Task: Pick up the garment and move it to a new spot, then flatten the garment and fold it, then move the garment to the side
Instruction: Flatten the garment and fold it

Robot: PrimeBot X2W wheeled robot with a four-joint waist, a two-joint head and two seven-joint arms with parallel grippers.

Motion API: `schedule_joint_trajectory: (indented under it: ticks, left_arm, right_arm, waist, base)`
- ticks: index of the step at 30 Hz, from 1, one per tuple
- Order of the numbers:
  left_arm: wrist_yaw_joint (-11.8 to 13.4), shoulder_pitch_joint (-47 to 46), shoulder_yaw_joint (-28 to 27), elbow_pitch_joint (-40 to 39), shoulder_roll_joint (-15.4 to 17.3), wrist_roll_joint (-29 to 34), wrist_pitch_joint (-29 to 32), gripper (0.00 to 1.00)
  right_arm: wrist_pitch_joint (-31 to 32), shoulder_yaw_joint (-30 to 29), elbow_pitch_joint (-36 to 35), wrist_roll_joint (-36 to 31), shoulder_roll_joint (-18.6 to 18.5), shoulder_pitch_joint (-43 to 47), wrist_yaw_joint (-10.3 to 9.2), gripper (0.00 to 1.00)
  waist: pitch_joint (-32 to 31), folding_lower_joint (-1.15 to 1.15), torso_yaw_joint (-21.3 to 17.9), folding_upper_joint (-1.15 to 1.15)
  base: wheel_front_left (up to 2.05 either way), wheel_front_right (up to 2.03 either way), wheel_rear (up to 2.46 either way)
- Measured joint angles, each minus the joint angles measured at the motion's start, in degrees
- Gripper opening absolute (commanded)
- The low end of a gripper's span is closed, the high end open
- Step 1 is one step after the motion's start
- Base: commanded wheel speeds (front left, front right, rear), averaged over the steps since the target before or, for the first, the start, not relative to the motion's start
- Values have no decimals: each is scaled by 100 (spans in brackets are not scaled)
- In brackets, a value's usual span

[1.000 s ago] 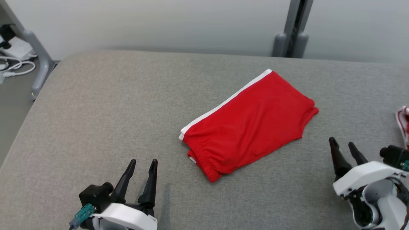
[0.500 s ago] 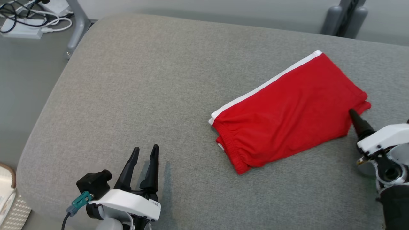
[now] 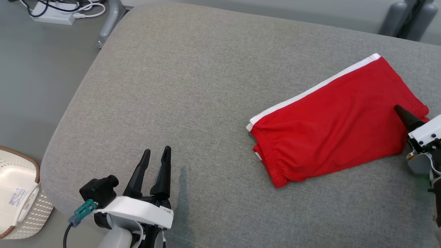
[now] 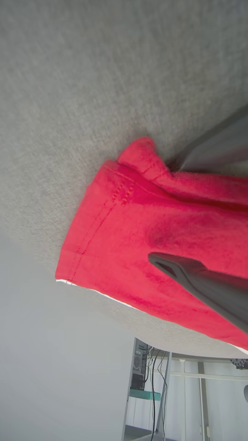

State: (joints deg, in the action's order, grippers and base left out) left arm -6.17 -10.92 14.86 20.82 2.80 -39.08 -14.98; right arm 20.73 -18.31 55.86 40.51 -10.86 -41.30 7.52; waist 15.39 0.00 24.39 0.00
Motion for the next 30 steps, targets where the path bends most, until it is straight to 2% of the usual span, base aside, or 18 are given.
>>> schedule_joint_trajectory:
  ticks: [9, 10, 11, 12, 13, 19, 25, 30]
  left_arm:
    - [19, 85, 125, -8, 2, -127, 0, 100]
    - [20, 85, 135, -10, 1, -131, 0, 100]
    - [21, 83, 144, -10, 1, -134, 0, 100]
    - [26, 83, 149, -10, 1, -147, 0, 100]
    - [27, 82, 154, -9, 1, -165, 0, 100]
    - [51, 81, 131, 52, 3, -136, 0, 100]
    - [51, 78, 94, 65, 0, -116, 0, 100]
    - [49, 79, 51, 115, -1, -59, 0, 100]
  right_arm:
    - [-136, -210, 611, -225, -85, -399, 7, 100]
    - [-153, -254, 638, -203, -78, -422, 7, 91]
    - [-183, -283, 666, -199, -79, -438, 7, 47]
    - [-209, -285, 686, -200, -78, -458, 7, 26]
    - [-242, -264, 694, -220, -78, -467, 7, 0]
    - [-485, -140, 556, -138, 55, -378, 5, 0]
    - [-695, -98, 242, 240, 211, -118, 7, 0]
    - [-1102, -155, 67, 478, 304, 173, 7, 0]
  waist:
    - [4, 0, 202, 0]
    - [8, 0, 216, 0]
    - [10, 0, 227, 0]
    - [12, 0, 234, 0]
    - [10, 0, 238, 0]
    - [-37, 0, 186, 0]
    - [-146, 0, 17, 0]
    - [-290, 0, -178, 0]
  base:
    - [0, 0, 0]
    - [0, 0, 0]
    - [0, 0, 0]
    - [0, 0, 0]
    - [0, 0, 0]
    - [0, 0, 0]
    - [0, 0, 0]
    - [0, 0, 0]
